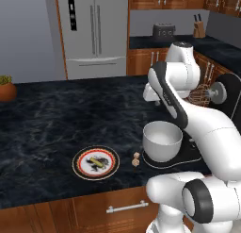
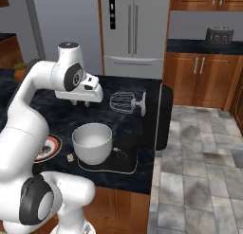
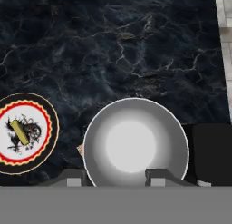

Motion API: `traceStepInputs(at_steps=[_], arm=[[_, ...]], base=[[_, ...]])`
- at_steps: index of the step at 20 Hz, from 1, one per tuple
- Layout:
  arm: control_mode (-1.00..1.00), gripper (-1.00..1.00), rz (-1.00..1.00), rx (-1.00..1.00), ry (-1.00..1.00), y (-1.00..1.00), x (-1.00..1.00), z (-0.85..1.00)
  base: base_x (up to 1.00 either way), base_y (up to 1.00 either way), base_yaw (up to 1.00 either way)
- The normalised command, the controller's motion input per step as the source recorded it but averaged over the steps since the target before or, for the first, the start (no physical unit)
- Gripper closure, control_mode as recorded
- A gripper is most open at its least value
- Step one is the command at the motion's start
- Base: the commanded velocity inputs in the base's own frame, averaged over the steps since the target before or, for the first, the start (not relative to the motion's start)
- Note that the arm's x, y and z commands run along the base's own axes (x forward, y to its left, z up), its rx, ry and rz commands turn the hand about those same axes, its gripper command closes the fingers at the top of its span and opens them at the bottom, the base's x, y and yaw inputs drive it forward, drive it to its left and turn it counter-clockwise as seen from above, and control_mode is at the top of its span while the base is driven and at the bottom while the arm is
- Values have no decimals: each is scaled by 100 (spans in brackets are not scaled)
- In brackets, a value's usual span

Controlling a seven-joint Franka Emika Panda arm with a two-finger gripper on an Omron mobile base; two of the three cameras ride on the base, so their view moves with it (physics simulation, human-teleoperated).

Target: Add butter and sugar cubes to the stand mixer bowl and then turn on the stand mixer to begin making frosting.

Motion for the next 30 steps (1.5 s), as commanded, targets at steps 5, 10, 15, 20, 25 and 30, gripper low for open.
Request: traceStepInputs(at_steps=[5,10,15,20,25,30], arm=[[100,-100,0,0,0,0,0,0],[100,-100,0,0,0,0,0,0],[100,-100,0,0,0,0,0,0],[-100,-100,0,0,0,1,-7,0],[-100,-100,0,-6,0,46,-1,0],[-100,-100,0,-14,2,80,0,0]], base=[[-17,0,0],[-69,0,-4],[-52,0,-3],[-22,0,-1],[0,0,0],[0,0,0]])
